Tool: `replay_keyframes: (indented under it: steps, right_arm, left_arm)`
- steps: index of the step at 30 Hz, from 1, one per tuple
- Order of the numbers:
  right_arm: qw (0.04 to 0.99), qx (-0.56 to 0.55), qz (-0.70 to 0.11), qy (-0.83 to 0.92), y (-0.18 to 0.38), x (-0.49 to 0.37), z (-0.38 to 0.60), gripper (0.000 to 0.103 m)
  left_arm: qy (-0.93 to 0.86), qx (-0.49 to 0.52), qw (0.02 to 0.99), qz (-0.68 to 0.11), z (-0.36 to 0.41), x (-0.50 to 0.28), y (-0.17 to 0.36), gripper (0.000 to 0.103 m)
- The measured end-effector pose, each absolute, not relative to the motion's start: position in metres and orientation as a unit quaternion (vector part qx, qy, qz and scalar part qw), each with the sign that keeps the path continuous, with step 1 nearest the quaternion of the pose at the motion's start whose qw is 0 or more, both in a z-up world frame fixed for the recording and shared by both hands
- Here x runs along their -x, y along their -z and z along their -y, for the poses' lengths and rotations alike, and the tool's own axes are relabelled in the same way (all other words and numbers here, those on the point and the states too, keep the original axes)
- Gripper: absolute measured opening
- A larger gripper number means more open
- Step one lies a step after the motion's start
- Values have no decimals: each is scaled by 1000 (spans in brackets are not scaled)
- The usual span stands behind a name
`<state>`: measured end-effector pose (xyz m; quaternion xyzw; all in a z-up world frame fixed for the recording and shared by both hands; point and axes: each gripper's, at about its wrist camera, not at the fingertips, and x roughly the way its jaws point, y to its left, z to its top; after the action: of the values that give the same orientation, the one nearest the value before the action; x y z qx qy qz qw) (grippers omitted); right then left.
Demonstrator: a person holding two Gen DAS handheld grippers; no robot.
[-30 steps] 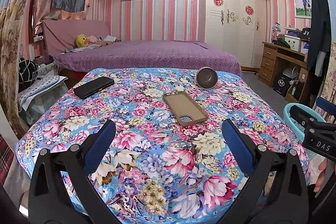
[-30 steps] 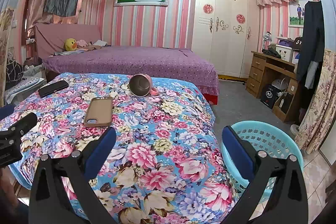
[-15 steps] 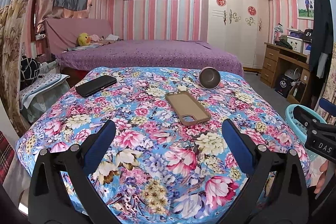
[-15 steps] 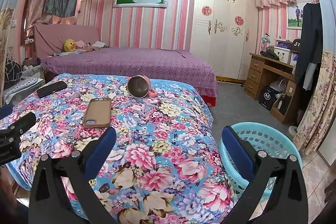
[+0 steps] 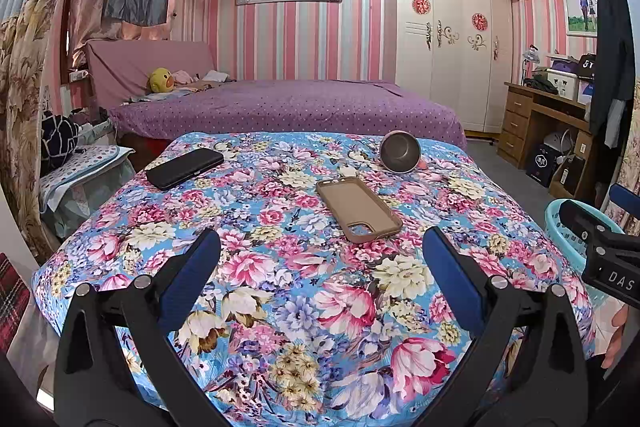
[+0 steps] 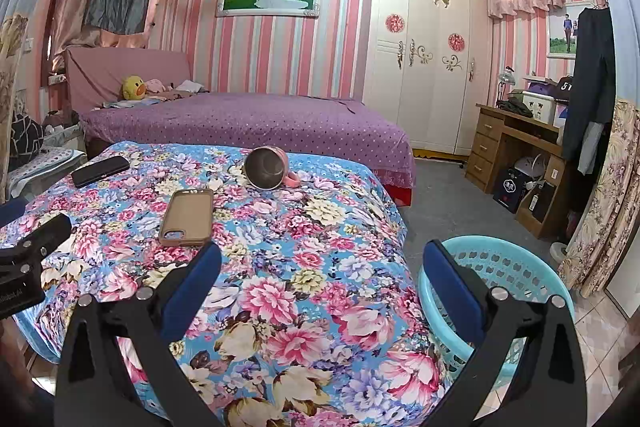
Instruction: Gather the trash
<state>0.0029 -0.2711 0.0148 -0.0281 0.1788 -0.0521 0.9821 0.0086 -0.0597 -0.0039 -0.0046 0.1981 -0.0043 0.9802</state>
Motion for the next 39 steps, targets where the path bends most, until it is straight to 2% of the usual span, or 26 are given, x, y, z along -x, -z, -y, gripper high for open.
replay_keyframes:
  steps: [39]
  right_arm:
    - [983, 34, -175, 50, -14, -2, 267, 98]
  left_arm:
    - [5, 11, 982, -190, 55, -4, -1, 98]
